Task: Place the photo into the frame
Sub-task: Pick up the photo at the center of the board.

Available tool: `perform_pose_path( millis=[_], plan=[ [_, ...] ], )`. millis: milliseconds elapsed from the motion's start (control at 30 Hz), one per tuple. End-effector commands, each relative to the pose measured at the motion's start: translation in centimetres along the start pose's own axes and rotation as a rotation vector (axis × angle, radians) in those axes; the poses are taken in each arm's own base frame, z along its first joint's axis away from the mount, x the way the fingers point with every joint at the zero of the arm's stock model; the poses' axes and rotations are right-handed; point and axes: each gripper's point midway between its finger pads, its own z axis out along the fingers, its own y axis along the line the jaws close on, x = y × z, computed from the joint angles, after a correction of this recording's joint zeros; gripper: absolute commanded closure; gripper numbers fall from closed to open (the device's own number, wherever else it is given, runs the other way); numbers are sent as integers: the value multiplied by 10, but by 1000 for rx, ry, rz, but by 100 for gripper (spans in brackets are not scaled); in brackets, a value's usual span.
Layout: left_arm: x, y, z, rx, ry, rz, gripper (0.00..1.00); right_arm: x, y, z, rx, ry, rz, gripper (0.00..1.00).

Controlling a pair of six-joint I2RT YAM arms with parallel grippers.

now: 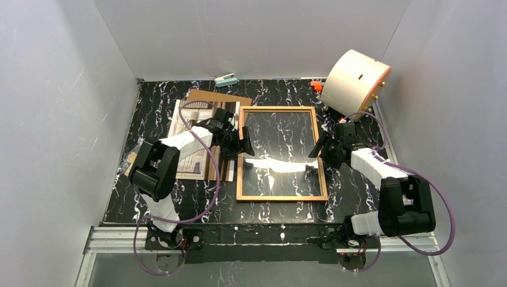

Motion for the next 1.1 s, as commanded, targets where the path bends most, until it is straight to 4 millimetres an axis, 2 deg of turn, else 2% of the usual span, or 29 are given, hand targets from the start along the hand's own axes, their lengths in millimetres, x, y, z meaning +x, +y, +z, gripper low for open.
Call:
perform_pose_path(
  millis=[0,100,300,433,600,733,900,1067],
  plan=[
    [-9,-8,-10,-7,-20,30,22,2,1,-7,-13,1,18,24],
    [-18,-7,-20,-34,-47,53,19,-9,5,-18,-8,-29,13,23],
    [-45,3,-60,-64,-140,45,12,-36,26,-50,-47,-102,-14,22],
    [-58,29,-89,-111,-211,1,10,-40,55,-62,-167,-83,11,23],
    [-70,74,-114,-217,-307,-100,8,-27,107,-64,-337,-27,48,25],
    [-77,93,-123,-317,-366,-136,8,2,161,-56,-409,19,-1,26],
    [-66,117,-125,-402,-430,-218,17,75,239,-41,-435,151,-105,31],
    [-47,140,-130,-473,-470,-282,17,131,294,-26,-427,185,-182,31]
  ],
)
